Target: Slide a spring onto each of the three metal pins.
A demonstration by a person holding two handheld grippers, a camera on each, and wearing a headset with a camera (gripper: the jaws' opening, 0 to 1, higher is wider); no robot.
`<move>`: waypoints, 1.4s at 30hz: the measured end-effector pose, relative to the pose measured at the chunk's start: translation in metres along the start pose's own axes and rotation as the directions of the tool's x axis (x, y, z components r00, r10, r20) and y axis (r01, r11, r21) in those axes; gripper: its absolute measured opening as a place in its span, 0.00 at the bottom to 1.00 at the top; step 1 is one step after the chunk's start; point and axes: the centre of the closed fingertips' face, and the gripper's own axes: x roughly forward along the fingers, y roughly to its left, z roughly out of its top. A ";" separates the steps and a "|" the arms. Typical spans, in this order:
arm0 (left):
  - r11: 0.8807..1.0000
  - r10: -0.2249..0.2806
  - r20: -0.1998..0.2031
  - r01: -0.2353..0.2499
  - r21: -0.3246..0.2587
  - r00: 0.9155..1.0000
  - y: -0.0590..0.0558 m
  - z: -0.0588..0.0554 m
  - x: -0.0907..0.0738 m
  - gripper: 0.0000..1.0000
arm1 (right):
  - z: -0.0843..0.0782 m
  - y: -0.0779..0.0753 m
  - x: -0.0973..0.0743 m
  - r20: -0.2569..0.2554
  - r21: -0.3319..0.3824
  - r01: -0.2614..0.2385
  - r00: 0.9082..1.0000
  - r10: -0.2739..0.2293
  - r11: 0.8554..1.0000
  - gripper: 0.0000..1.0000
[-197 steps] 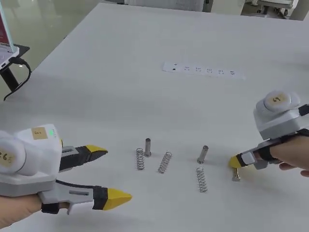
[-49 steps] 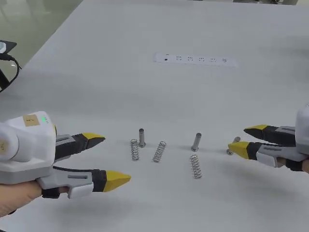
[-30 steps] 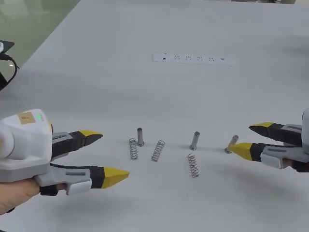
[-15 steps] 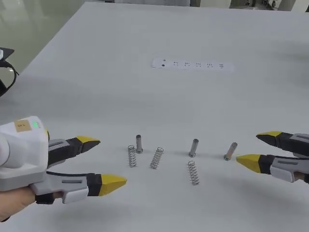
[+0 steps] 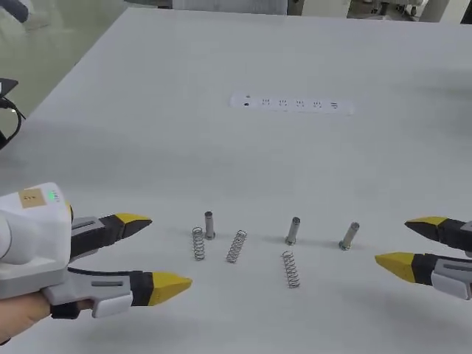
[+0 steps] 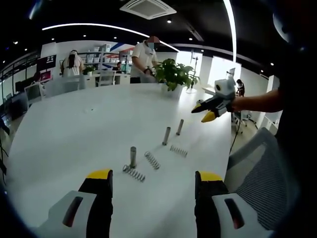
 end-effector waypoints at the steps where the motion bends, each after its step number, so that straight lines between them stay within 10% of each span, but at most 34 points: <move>1: 1.000 0.000 0.001 0.000 0.001 1.000 0.000 0.000 0.000 0.63 | -0.002 0.001 -0.001 -0.005 0.002 -0.001 1.000 0.001 1.000 0.48; 17: 1.000 -0.013 -0.022 0.013 0.008 1.000 -0.004 -0.006 0.003 0.62 | -0.019 0.020 -0.005 -0.035 0.039 -0.023 0.999 0.024 0.999 0.46; 42: 1.000 -0.010 -0.018 0.010 0.011 1.000 -0.004 -0.007 0.001 0.62 | -0.005 0.062 0.037 -0.105 0.094 -0.123 0.986 0.132 0.988 0.39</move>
